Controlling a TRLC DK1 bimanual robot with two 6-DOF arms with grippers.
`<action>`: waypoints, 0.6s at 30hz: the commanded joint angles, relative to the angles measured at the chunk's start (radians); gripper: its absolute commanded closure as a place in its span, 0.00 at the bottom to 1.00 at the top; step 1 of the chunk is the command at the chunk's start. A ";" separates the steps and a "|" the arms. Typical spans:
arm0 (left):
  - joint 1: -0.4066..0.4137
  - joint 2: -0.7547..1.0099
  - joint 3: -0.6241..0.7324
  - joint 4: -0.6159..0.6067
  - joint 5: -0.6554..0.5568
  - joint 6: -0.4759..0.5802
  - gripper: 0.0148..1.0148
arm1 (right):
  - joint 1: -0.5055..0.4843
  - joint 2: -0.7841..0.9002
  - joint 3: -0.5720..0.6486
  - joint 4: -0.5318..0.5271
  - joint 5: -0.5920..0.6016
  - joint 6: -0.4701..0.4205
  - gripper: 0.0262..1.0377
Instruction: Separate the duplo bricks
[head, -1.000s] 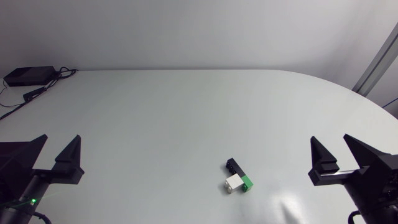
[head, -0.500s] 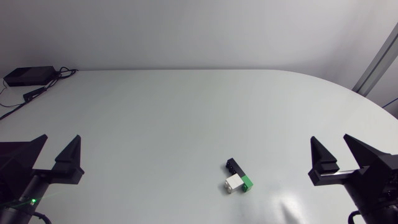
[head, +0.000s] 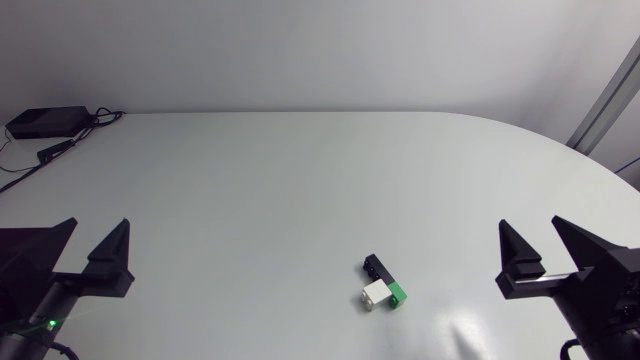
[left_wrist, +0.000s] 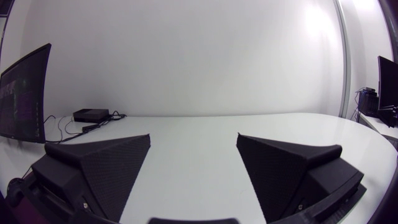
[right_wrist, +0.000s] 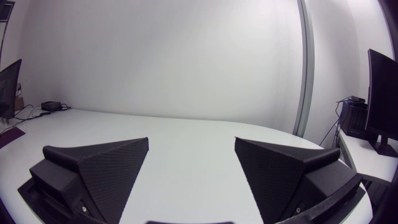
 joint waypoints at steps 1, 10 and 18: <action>0.004 -0.018 0.065 -0.024 0.000 -0.021 0.06 | 0.007 -0.009 0.029 -0.040 -0.011 0.016 0.04; -0.056 0.114 0.257 -0.106 -0.001 -0.028 0.06 | 0.024 0.027 0.168 -0.096 -0.013 0.016 0.04; -0.128 0.298 0.366 -0.129 -0.001 -0.071 0.06 | 0.029 0.156 0.276 -0.155 -0.019 0.016 0.04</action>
